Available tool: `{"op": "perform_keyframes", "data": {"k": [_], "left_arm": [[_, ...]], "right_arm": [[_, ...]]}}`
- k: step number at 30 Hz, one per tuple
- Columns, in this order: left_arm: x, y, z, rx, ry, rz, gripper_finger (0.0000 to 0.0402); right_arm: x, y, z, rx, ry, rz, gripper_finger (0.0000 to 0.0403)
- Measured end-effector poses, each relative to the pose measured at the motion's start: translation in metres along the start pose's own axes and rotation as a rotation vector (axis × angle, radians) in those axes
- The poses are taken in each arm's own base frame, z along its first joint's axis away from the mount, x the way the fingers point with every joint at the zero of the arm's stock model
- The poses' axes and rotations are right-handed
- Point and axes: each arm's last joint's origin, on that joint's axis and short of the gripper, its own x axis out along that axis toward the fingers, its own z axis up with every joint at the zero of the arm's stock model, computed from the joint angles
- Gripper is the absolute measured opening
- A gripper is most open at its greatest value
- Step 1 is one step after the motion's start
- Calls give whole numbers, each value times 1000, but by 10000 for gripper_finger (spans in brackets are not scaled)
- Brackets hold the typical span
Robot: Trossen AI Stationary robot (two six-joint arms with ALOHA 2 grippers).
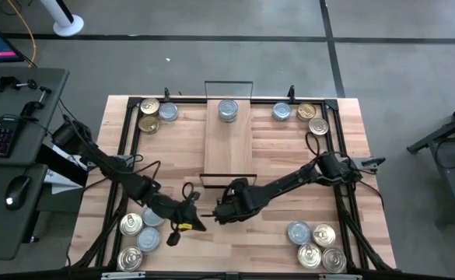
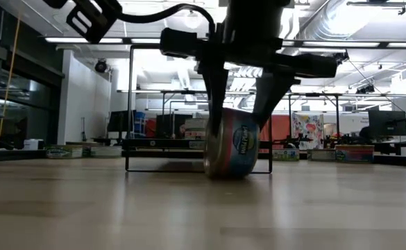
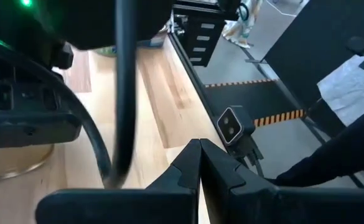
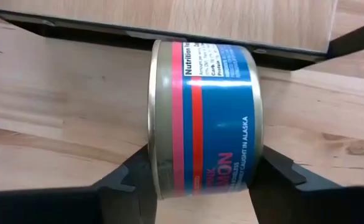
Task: Stack canned seafood by type on shelf
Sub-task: Put the pink and blue tuna can on the shelf
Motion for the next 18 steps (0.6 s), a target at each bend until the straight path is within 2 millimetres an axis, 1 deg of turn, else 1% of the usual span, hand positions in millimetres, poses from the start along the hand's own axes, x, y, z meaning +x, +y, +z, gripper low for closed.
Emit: {"op": "perform_keyframes", "data": {"k": [1, 3, 5, 6, 9, 12, 15, 17, 18], "left_arm": [[-3, 0, 2, 3, -2, -1, 0], [-12, -1, 6, -6, -10, -5, 0], [-25, -3, 11, -4, -5, -7, 0], [-33, -4, 14, -1, -12, -7, 0], [-60, -7, 23, 9, -50, 5, 0], [-84, -7, 32, 25, -117, 34, 0], [-101, -5, 40, 50, -193, 80, 0], [-108, -2, 44, 57, -235, 123, 0], [-110, -1, 46, 52, -253, 146, 0]], "right_arm": [[0, 0, 0, -7, 8, -1, 167], [-3, -2, -6, -75, 46, -1, 167], [-13, -6, -19, -173, 105, -5, 167], [-21, -11, -29, -226, 143, -7, 167], [-49, -35, -57, -346, 256, -75, 167], [-78, -66, -72, -367, 287, -204, 167], [-97, -94, -76, -304, 262, -268, 167], [-106, -112, -68, -226, 246, -258, 167], [-110, -121, -59, -177, 222, -241, 167]]}}
